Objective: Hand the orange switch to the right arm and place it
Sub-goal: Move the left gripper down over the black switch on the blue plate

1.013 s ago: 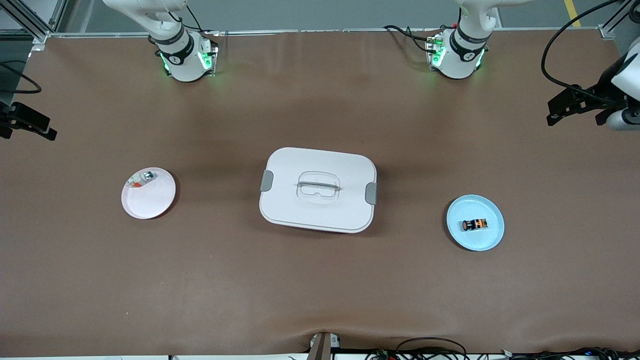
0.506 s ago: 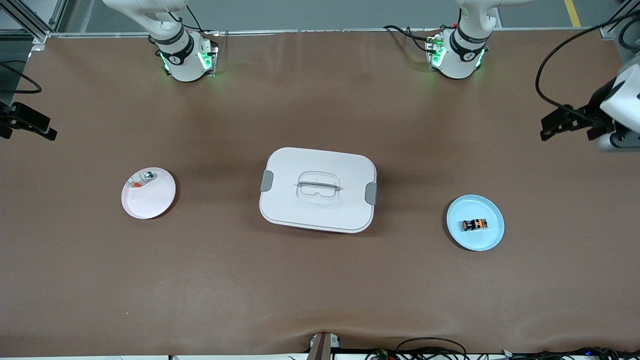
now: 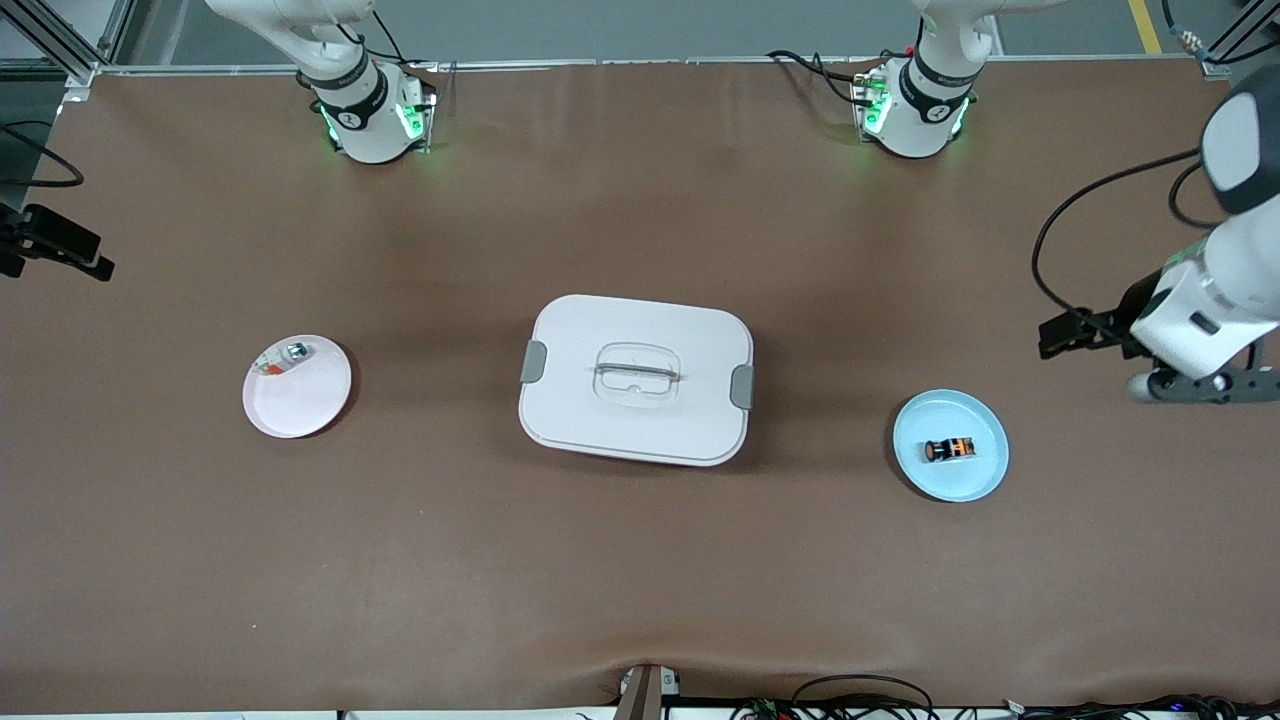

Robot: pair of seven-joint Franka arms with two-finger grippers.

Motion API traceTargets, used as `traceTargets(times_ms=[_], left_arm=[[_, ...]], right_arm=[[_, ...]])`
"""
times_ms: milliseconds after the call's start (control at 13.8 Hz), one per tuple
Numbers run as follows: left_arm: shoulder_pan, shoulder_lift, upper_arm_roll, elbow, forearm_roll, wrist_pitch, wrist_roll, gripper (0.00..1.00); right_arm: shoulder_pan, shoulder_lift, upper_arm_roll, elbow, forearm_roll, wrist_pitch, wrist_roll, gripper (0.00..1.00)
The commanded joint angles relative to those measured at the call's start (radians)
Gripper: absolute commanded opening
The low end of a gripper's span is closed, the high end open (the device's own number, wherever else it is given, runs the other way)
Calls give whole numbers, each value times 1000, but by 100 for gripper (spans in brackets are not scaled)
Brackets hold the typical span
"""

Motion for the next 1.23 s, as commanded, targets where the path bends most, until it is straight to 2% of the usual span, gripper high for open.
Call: traceTargets(times_ms=[0, 289, 723, 1157], left_arm=[[-3, 61, -6, 6, 20, 46, -15, 100], [-10, 145, -6, -12, 21, 140, -39, 100], [-5, 178, -6, -235, 21, 487, -85, 100], [-16, 273, -3, -247, 21, 570, -166, 100]], right_arm=[[-3, -11, 8, -2, -18, -3, -10, 100], [-6, -11, 6, -2, -17, -3, -10, 100], [-9, -10, 6, 0, -14, -1, -10, 100], [-11, -6, 5, 3, -15, -4, -10, 100]])
